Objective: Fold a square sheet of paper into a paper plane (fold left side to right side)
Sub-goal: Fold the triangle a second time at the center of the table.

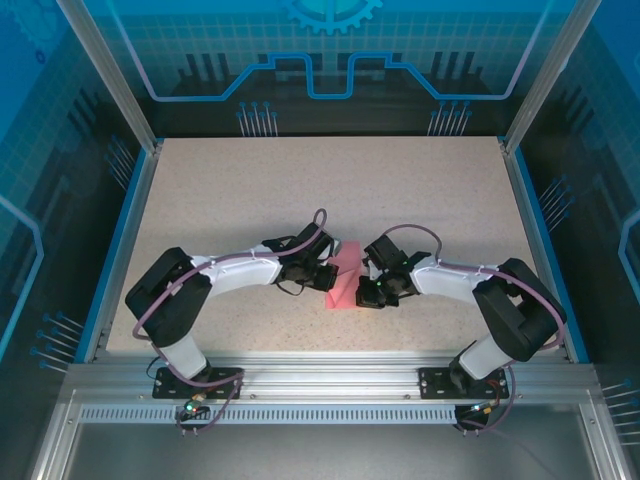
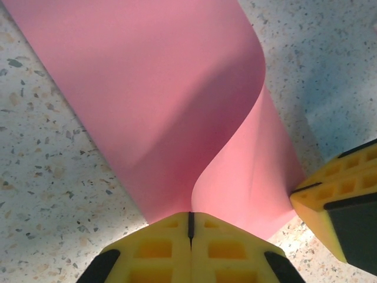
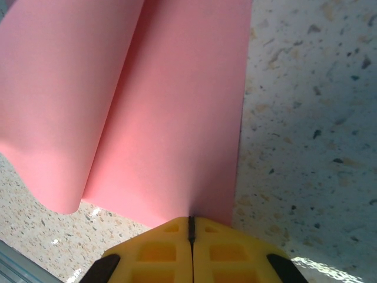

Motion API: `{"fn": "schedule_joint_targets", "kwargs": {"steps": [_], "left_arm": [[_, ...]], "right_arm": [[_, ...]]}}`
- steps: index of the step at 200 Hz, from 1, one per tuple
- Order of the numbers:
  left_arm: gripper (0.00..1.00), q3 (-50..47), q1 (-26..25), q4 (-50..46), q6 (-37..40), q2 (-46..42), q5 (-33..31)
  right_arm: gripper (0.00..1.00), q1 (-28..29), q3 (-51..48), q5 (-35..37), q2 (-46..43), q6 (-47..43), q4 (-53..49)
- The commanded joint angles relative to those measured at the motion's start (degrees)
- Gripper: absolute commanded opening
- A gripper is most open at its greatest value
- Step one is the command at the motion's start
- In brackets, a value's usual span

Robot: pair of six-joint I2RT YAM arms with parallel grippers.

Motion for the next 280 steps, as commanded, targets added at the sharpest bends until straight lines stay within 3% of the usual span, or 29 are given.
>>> {"fn": "schedule_joint_targets", "kwargs": {"steps": [1, 280], "left_arm": [[0.03, 1.30, 0.74, -0.06, 1.70, 1.31, -0.81], [0.03, 4.10, 1.34, 0.78, 2.40, 6.72, -3.23]], "right_arm": [[0.06, 1.04, 0.79, 0.95, 1.02, -1.03, -2.79], [0.06, 1.39, 1.55, 1.43, 2.05, -2.64, -5.80]]}}
